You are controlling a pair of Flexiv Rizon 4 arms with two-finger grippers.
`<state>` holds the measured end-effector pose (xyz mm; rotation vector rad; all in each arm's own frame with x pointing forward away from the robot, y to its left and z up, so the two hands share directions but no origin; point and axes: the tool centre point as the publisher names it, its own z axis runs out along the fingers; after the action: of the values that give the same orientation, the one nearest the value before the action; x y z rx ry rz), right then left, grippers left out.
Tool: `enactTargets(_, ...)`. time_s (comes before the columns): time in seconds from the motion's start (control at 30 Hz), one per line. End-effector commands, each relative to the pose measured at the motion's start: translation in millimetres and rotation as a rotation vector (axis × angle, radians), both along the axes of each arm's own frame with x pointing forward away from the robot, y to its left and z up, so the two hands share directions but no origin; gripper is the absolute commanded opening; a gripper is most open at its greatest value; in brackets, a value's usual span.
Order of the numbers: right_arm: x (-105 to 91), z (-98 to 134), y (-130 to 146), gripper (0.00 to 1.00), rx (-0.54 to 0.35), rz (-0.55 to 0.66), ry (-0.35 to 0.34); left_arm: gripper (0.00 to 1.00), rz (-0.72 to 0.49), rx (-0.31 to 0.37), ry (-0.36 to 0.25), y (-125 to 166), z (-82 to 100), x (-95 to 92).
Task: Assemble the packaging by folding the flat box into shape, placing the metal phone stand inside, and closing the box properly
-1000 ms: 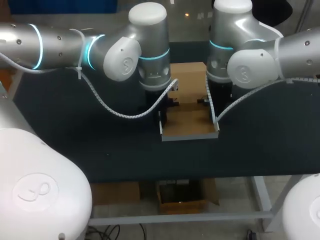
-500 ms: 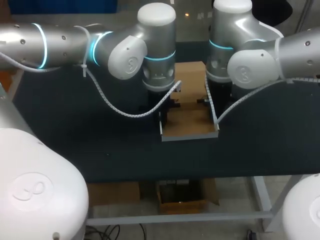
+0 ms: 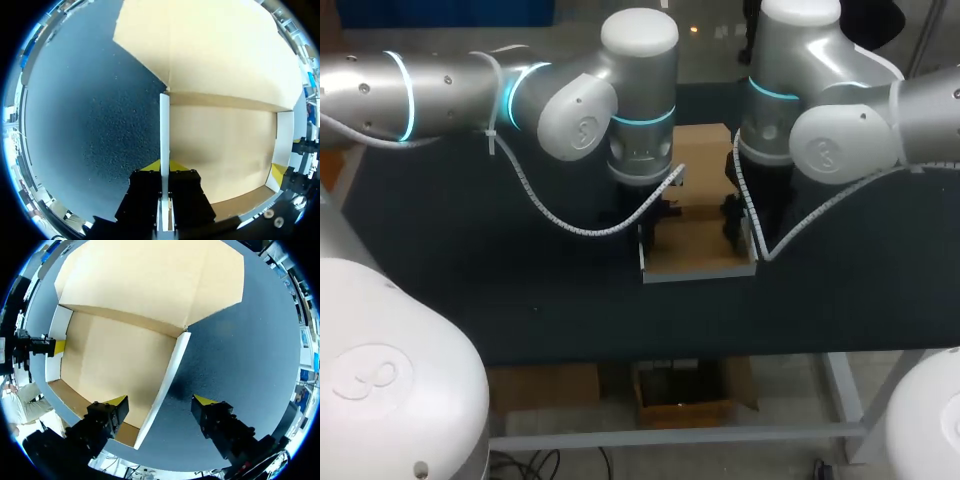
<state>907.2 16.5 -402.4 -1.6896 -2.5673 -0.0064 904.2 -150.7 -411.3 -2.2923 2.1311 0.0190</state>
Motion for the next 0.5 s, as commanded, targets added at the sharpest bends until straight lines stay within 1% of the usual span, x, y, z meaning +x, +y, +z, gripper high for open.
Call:
enactTargets(0.03,-12.1,11,-19,1.0,0.069,0.097,-0.048,0.0,0.0,0.01,-0.013,4,1.7,-3.7)
enactTargets(0.2,-17.7,23,-36,1.0,0.149,0.247,-0.104,0.0,-0.005,0.027,-0.02,7,2.7,-4.3)
enactTargets(0.37,-23.5,33,-49,1.0,0.198,0.399,-0.165,0.0,-0.003,0.04,-0.021,10,2.7,-4.2)
enactTargets(0.5,-27.6,41,-61,1.0,0.297,0.517,-0.201,0.0,-0.001,0.046,-0.019,11,1.8,-3.9)
